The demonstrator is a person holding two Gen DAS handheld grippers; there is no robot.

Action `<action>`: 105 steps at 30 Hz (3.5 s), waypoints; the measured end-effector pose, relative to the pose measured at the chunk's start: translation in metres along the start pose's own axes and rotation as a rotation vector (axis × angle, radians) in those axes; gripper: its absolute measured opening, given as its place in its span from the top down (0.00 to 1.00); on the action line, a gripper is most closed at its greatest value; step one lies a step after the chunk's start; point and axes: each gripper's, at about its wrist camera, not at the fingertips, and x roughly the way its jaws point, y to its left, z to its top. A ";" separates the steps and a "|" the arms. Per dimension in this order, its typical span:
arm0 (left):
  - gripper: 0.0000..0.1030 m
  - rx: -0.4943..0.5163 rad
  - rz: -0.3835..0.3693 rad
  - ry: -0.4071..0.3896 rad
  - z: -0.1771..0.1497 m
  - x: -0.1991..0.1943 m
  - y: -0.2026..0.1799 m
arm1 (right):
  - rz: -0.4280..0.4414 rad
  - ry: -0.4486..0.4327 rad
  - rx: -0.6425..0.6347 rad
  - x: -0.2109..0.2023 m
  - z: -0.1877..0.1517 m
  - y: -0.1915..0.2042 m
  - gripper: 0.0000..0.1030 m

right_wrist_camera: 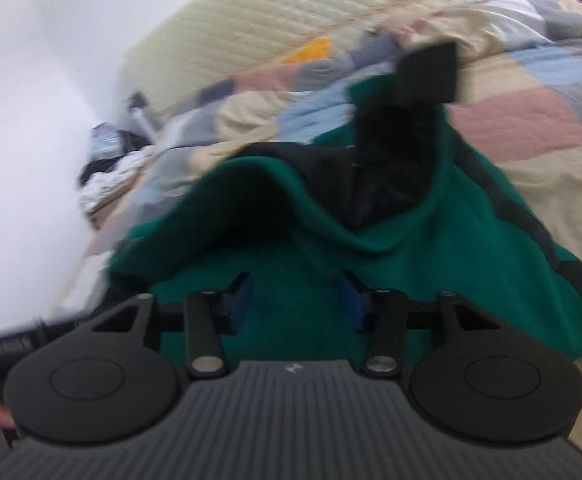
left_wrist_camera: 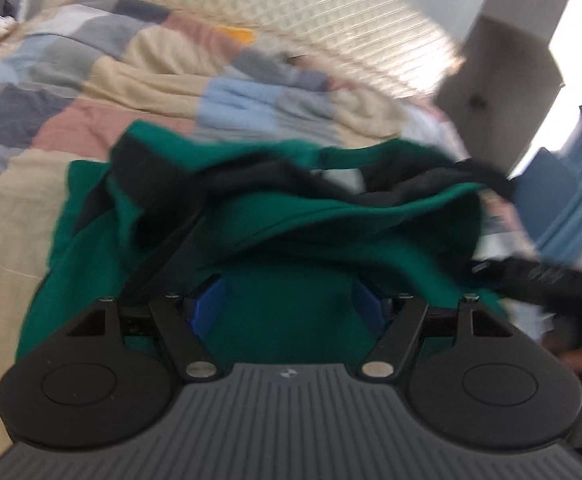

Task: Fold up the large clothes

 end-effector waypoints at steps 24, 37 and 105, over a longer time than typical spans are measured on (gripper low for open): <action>0.28 -0.110 0.246 -0.137 0.059 0.075 0.088 | -0.126 -0.196 0.132 0.070 0.076 -0.075 0.54; 0.32 -0.130 0.334 -0.139 0.058 0.061 0.095 | -0.152 -0.362 0.179 0.027 0.081 -0.086 0.34; 0.52 -0.141 0.209 -0.256 0.038 -0.023 0.062 | -0.368 -0.242 0.040 -0.006 0.064 -0.077 0.49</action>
